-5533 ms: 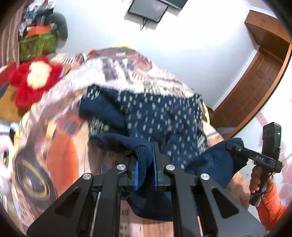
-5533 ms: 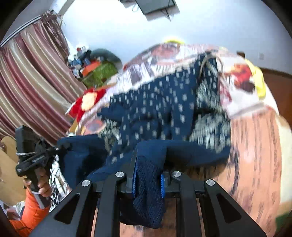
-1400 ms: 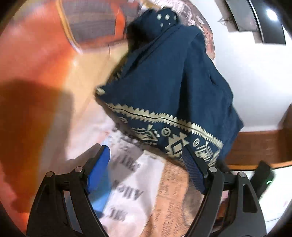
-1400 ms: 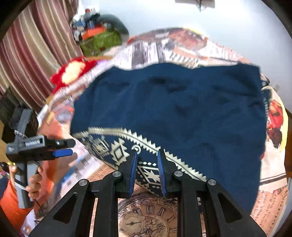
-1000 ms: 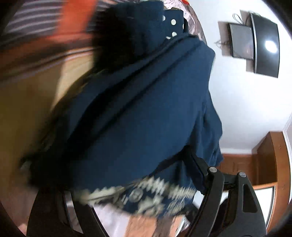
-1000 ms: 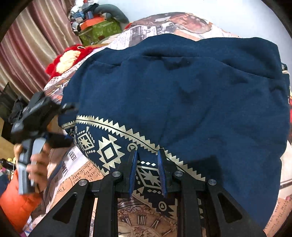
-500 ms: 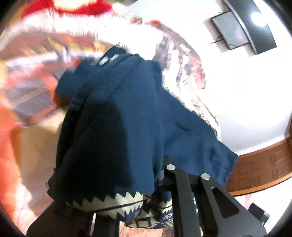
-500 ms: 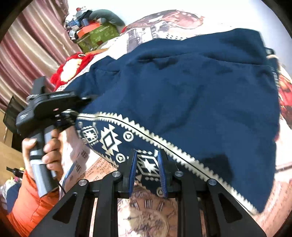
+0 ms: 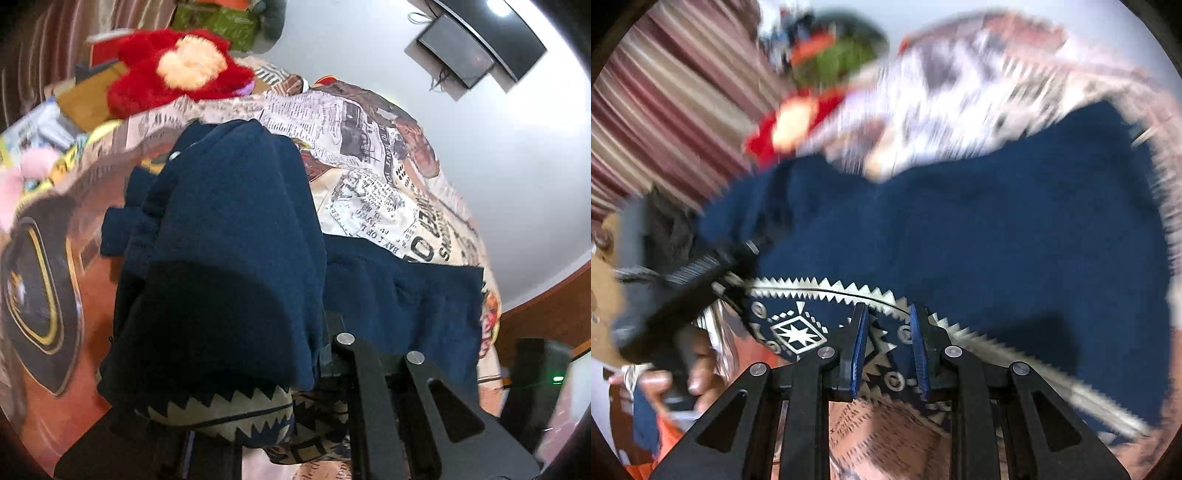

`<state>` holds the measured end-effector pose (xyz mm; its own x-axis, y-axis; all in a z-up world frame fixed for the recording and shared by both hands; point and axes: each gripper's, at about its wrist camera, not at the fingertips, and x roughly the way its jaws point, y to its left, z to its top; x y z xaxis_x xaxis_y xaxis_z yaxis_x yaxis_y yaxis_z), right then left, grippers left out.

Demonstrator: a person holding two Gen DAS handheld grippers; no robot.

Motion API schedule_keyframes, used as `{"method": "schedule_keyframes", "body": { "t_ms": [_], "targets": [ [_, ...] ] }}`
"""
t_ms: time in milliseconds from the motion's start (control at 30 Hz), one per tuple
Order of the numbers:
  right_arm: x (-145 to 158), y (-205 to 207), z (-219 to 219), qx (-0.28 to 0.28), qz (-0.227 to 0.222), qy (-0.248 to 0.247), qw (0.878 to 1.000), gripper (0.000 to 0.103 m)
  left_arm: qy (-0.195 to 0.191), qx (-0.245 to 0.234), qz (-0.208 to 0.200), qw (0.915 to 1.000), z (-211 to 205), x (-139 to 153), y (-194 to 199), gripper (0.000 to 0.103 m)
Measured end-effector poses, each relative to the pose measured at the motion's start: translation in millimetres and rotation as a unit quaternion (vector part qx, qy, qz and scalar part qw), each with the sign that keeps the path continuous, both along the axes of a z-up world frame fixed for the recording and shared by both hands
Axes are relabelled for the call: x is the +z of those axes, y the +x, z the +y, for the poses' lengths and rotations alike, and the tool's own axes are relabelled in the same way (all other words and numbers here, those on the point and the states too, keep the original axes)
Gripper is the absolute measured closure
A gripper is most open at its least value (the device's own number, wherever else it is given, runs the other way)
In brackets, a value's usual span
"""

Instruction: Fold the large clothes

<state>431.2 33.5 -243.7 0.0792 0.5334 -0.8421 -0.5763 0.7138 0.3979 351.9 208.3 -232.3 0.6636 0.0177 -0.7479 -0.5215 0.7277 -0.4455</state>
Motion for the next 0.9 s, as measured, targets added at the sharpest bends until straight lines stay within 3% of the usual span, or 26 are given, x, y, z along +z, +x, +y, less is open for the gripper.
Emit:
{"method": "schedule_keyframes", "body": {
  "t_ms": [100, 200, 267, 333, 400, 533, 633, 767, 900],
  "targets": [
    [-21.8, -0.3, 12.8, 0.014, 0.014, -0.004, 1.000, 0.082, 0.037, -0.012, 0.000, 0.9992, -8.9, 6.2, 2.4, 0.092],
    [-20.7, 7.1, 10.0, 0.023, 0.031, -0.003, 0.999, 0.082, 0.076, -0.029, -0.005, 0.9967, -28.7, 23.7, 16.9, 0.092],
    [-19.9, 16.2, 1.9, 0.010, 0.067, 0.008, 0.998, 0.082, 0.112, -0.047, -0.016, 0.9925, -49.1, 39.0, 21.5, 0.092],
    [-16.5, 19.5, -19.7, -0.019, 0.107, 0.028, 0.994, 0.082, 0.155, -0.076, -0.032, 0.9845, -78.2, 57.4, 36.0, 0.092],
    [-4.8, 19.6, -47.9, -0.040, 0.109, 0.053, 0.992, 0.082, 0.180, -0.110, -0.046, 0.9763, -106.6, 70.0, 48.3, 0.092],
    [37.3, 9.0, -129.3, -0.103, 0.029, 0.059, 0.993, 0.082, 0.231, -0.230, -0.056, 0.9437, -188.0, 70.0, 68.7, 0.091],
    [66.0, -2.1, -193.9, -0.160, -0.029, 0.043, 0.986, 0.082, 0.200, -0.317, -0.029, 0.9267, -228.5, 43.8, 74.9, 0.091],
    [84.0, -17.0, -251.8, -0.199, -0.050, 0.032, 0.978, 0.082, 0.118, -0.364, 0.015, 0.9236, -236.5, 14.2, 83.1, 0.090],
    [87.8, -35.7, -276.4, -0.205, -0.057, 0.030, 0.977, 0.082, 0.086, -0.386, 0.008, 0.9187, -227.9, 22.8, 75.4, 0.081]
  ]
}}
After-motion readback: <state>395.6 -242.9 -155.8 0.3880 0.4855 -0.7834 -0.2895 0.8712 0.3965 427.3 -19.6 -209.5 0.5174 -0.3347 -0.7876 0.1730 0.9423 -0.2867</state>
